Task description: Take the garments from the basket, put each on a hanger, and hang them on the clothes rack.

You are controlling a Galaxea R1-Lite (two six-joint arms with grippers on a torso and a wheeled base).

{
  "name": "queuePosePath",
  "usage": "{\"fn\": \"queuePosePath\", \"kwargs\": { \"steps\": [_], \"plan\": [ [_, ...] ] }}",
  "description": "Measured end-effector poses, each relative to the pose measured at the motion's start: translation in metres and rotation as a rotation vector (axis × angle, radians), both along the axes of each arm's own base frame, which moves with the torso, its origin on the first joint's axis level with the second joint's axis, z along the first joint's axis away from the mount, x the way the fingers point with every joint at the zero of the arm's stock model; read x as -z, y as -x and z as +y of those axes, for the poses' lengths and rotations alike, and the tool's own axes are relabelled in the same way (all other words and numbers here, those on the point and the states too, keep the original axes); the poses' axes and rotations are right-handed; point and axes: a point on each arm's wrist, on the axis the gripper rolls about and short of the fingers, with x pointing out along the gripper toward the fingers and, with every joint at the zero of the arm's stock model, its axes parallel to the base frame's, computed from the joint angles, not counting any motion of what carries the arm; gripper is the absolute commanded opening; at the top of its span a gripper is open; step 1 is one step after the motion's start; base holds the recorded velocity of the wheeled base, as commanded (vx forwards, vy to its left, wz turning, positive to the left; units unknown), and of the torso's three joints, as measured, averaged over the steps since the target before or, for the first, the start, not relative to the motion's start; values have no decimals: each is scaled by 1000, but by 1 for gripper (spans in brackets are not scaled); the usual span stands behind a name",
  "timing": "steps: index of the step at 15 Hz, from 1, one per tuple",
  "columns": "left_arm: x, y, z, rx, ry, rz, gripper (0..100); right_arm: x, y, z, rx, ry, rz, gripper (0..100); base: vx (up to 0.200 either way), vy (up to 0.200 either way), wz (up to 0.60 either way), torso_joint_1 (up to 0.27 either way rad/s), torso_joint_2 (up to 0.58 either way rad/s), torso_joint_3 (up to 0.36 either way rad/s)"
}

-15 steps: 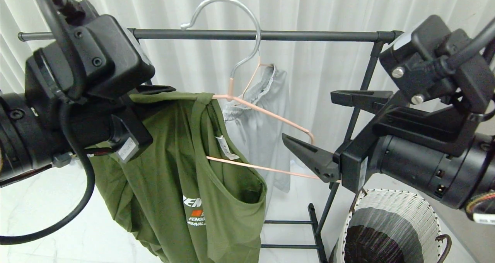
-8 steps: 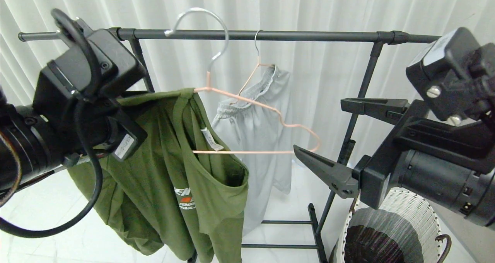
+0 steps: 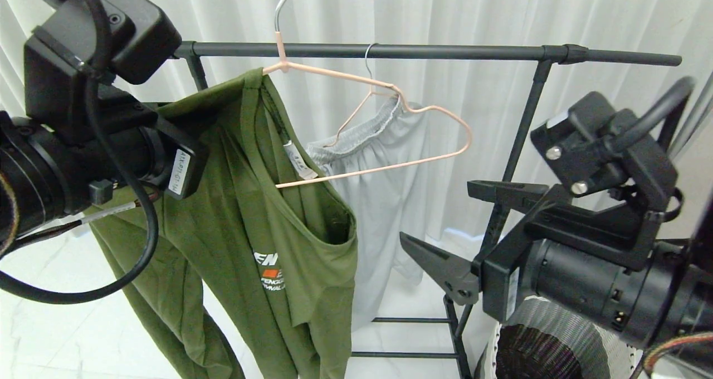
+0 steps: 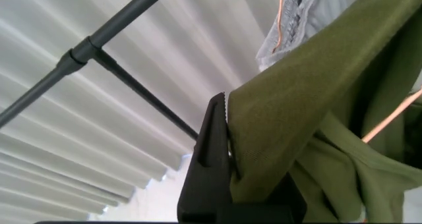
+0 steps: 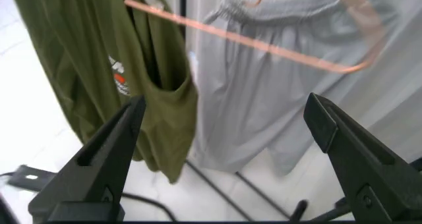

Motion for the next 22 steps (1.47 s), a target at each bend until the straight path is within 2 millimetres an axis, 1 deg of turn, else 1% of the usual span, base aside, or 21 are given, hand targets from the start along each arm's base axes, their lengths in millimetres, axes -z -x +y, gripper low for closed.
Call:
{"fn": "queuePosePath", "kwargs": {
  "steps": [3,5,7,8,10,13,14,16,19,21,22],
  "plan": [
    [-2,0,-7,23,46,8,0,6,-5,25,-1,-28,62,100,0,0,0,0,0,0],
    [-2,2,-11,44,51,10,0,12,-13,46,39,-74,86,100,0,0,0,0,0,0],
    [-3,3,-13,56,54,8,0,21,-23,66,84,-109,102,100,0,0,0,0,0,0],
    [-3,3,-13,60,55,6,0,28,-30,72,110,-100,109,100,0,0,0,0,0,0],
    [-4,3,-14,61,56,5,0,43,-43,74,185,-62,116,100,0,0,0,0,0,0],
    [-7,3,-14,60,61,-3,0,65,-56,62,292,10,128,100,0,0,0,0,0,0],
    [-7,3,-14,58,60,-3,0,71,-59,55,318,34,132,100,0,0,0,0,0,0],
    [-5,1,-12,28,49,-1,0,77,-63,36,369,65,137,100,0,0,0,0,0,0],
    [0,-1,-9,8,2,6,0,72,-72,-1,459,69,130,100,0,0,0,0,0,0],
    [9,-2,-6,0,-72,20,0,62,-80,-24,525,46,115,100,0,0,0,0,0,0],
    [12,-1,-6,0,-84,25,0,58,-82,-32,545,40,104,100,0,0,0,0,0,0]
  ]
}}
